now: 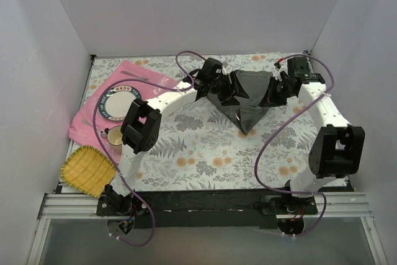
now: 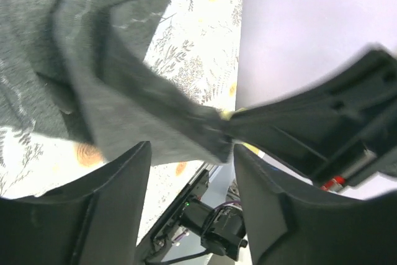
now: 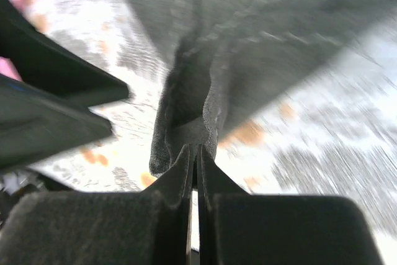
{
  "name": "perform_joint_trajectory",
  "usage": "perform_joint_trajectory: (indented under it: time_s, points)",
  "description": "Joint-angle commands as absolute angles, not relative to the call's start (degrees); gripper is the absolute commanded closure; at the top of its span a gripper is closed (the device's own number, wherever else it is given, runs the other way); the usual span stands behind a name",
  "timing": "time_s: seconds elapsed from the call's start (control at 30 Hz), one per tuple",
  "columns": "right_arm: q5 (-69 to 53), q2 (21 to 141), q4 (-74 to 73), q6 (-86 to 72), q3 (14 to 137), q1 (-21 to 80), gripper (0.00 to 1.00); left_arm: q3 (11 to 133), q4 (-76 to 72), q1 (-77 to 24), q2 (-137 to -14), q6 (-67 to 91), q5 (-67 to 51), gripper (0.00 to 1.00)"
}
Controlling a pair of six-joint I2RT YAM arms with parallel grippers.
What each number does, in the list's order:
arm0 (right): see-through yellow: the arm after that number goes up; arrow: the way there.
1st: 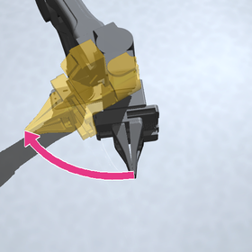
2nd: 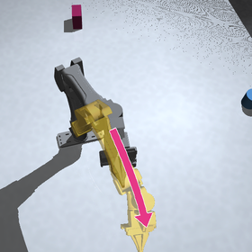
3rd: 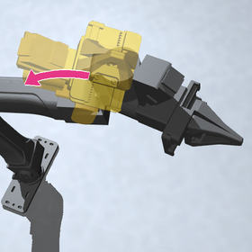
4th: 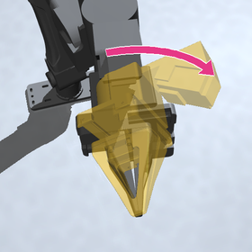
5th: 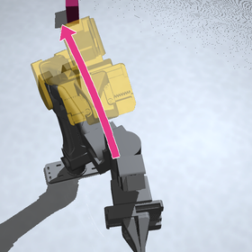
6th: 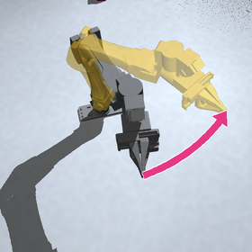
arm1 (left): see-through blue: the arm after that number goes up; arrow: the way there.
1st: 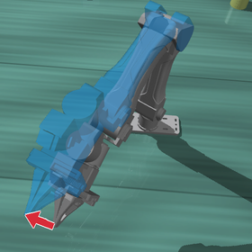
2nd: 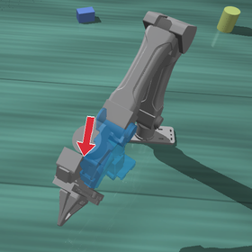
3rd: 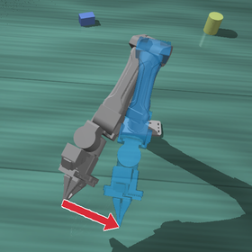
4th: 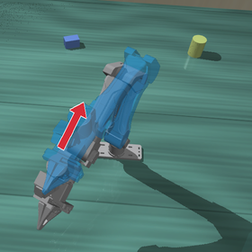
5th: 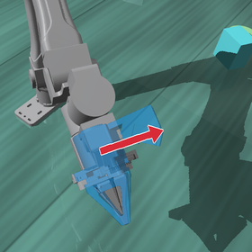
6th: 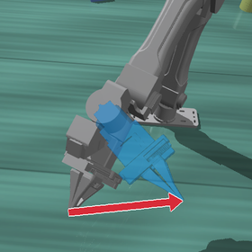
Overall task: Fold the napkin, place the utensils inside, and roll it up
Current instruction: Fold the napkin
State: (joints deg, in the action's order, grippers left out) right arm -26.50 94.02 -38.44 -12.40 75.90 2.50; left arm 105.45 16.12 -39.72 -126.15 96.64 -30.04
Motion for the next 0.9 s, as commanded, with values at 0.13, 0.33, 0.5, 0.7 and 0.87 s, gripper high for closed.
perform_joint_trajectory:
  time_s: [0.13, 0.33, 0.5, 0.7, 0.87]
  points:
    - [8.33, 76.84, -55.72, -16.6, 69.98, 2.2, 0.99, 106.71, 23.38, -38.67, -115.33, 94.66, -28.56, 0.43]
    - [18.27, 67.43, -57.84, -22.23, 61.01, 1.76, 0.99, 100.47, 23.64, -38.67, -111.71, 93.6, -28.65, 0.43]
    - [21.88, 65.57, -54.85, -24.16, 55.73, 1.49, 0.99, 97.74, 22.94, -38.67, -111.45, 94.13, -29.97, 0.46]
    - [18.21, 64.34, -53.44, -29.96, 48.7, 1.14, 0.99, 97.47, 23.2, -38.76, -111.88, 93.95, -30.49, 0.46]
    - [13.46, 63.63, -48.43, -29.01, 46.57, 1.14, 0.99, 97.64, 23.73, -38.67, -112.15, 93.78, -30.32, 0.47]
